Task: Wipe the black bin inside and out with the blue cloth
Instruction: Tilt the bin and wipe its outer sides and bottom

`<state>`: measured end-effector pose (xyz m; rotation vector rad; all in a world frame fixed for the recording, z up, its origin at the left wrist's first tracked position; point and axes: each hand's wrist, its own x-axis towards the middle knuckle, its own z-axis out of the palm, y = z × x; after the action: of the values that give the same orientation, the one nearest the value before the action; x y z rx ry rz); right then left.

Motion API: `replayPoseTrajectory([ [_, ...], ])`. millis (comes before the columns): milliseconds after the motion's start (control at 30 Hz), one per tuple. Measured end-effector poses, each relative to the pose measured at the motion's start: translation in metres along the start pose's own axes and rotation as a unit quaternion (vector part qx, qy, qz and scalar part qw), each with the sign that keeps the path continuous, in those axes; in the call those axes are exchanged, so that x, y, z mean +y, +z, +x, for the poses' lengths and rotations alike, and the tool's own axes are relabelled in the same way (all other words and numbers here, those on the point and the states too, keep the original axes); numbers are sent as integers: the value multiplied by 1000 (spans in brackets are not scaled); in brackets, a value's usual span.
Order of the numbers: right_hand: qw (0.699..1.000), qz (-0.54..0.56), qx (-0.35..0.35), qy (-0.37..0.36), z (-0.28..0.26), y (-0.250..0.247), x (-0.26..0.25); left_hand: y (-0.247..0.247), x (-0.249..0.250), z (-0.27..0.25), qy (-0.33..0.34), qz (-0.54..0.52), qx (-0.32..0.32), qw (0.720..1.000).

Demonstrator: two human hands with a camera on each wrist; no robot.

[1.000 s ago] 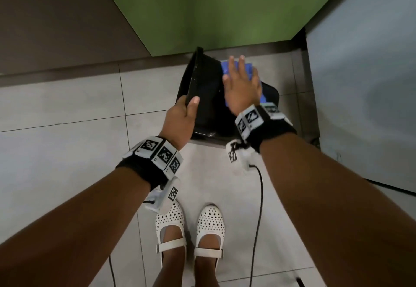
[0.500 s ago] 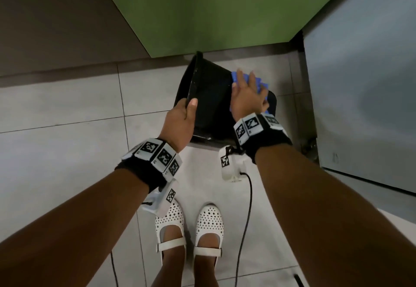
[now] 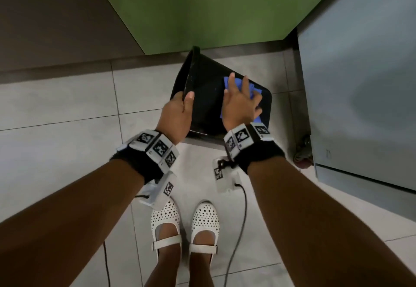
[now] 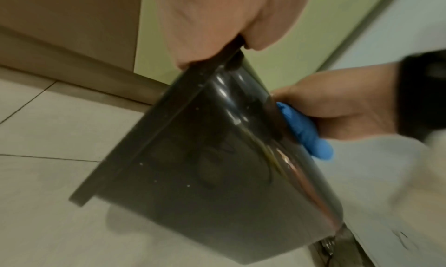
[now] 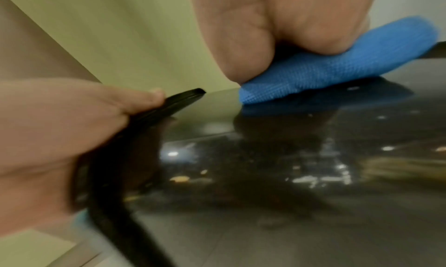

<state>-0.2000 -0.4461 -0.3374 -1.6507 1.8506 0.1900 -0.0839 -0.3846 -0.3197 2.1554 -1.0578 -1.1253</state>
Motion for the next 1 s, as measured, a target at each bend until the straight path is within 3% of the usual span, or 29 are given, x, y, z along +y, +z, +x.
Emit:
replayPoseTrajectory([
  [100,995,-32,-38,-84,-38,7,-13,-2,5,10,6,9,-2,1000],
  [200,985,-75,-16,-155,-59,15,-12,-5,2,9,-1,12,-2,1000],
  [367,1000,-16,-1,-14,8,-9,1,-1,4,-3,-5,5,-24,1000],
  [433,1000,-11,3,-2,7,-12,-3,0,7,1,-7,7,-18,1000],
  [567,986,-29,-42,-158,-51,5,-8,-1,7,6,2,28,-15,1000],
  [633,977,-45,-43,-203,-54,11,-1,-2,3,5,5,25,-18,1000],
  [800,994,-10,-1,-105,11,6,14,-6,-9,-2,-11,-1,-31,999],
  [1000,998,43,18,37,56,-8,40,-1,-9,-1,-10,-13,12,1000],
])
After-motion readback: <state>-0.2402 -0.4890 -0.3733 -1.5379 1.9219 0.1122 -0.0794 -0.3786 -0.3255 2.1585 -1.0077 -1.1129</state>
